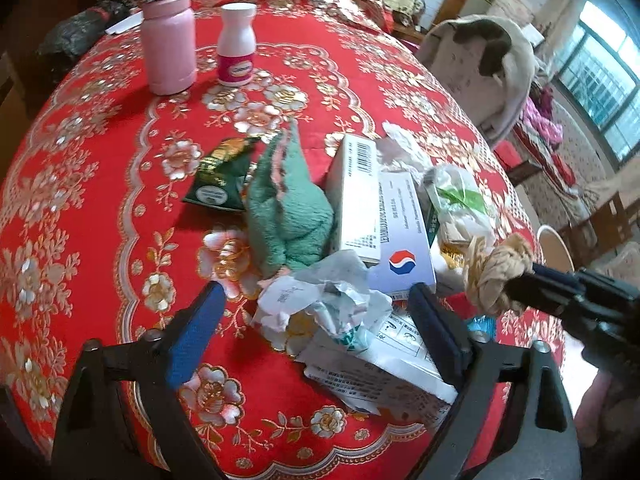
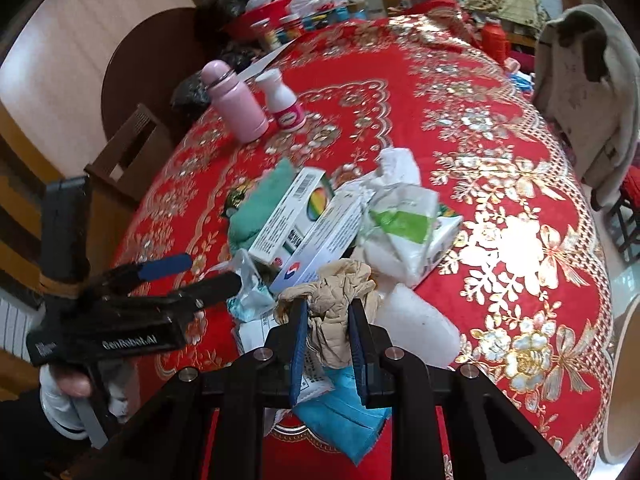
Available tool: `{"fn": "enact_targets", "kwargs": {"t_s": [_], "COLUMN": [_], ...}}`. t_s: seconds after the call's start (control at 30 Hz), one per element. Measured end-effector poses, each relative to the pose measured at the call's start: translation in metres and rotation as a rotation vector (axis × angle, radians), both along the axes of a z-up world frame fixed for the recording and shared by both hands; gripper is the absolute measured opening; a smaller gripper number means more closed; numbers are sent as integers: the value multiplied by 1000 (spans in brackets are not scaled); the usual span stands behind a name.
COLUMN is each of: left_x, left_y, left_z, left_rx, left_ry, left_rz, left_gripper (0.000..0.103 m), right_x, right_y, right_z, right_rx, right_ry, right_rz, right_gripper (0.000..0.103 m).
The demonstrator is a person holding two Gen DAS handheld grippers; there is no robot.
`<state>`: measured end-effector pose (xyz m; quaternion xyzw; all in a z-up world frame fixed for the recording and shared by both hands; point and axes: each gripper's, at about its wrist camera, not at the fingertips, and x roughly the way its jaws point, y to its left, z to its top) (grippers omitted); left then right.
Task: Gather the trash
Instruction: 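Close the right gripper on the crumpled beige cloth, then carry the beige cloth in the right gripper while the left gripper grasps a tissue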
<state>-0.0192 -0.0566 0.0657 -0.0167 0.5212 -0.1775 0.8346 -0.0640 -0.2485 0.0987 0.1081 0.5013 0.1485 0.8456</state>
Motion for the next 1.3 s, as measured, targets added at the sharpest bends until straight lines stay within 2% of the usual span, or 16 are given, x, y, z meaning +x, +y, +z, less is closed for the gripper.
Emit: {"fn": "enact_targets", "kwargs": {"t_s": [0.13, 0.27, 0.33, 0.4, 0.63, 0.9, 1.1, 1.3], "left_x": [5, 5, 4, 4, -5, -19, -33, -43], "left_y": [-6, -3, 2, 6, 16, 13, -40, -120], "left_z": [-12, -18, -16, -13, 10, 56, 75, 79], "left_rx": [10, 9, 3, 4, 1, -92, -129, -156], "left_ry": [31, 42, 39, 36, -13, -47, -55, -38], "left_rz": [-32, -32, -25, -19, 38, 97, 38, -93], "left_gripper": [48, 31, 19, 15, 12, 12, 12, 12], "right_x": [-3, -7, -8, -10, -10, -18, -31, -53], "right_y": [1, 3, 4, 4, 3, -19, -68, -149], "right_z": [-1, -1, 0, -1, 1, 29, 32, 24], "right_rx": [7, 8, 9, 16, 48, 54, 49, 34], "right_ry": [2, -1, -7, -11, -22, -93, -97, -71], "right_rz": [-18, -26, -30, -33, 4, 78, 24, -123], "right_gripper": [19, 19, 19, 19, 19, 19, 19, 19]}}
